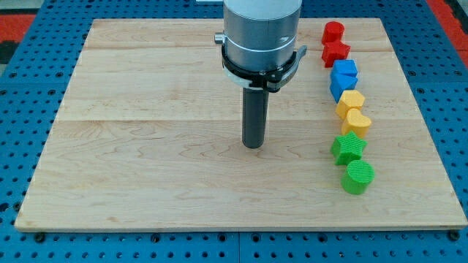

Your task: Move the red circle towards center

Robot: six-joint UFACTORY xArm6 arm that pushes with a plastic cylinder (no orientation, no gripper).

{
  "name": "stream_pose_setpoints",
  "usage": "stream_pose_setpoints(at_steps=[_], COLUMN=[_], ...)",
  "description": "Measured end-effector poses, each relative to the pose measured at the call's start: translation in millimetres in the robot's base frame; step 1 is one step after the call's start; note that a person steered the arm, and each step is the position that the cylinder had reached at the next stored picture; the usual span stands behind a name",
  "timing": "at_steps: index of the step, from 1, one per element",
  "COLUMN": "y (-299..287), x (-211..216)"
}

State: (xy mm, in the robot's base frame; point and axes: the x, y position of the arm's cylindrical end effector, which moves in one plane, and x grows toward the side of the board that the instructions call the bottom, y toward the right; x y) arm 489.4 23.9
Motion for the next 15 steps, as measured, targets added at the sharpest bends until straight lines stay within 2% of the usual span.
stream_pose_setpoints(at_steps=[2, 3, 4, 5, 6, 7, 8, 9, 11, 12, 14, 15], y=[16.3, 40.6, 123.2, 233.8, 270.5, 319.2, 321.4, 321.3, 303.5, 310.1, 263.4, 239.0], x=[35.3, 74.1, 106.5, 125.5, 119.5, 55.3, -19.2, -111.6, -175.4, -175.4, -213.2, -214.9])
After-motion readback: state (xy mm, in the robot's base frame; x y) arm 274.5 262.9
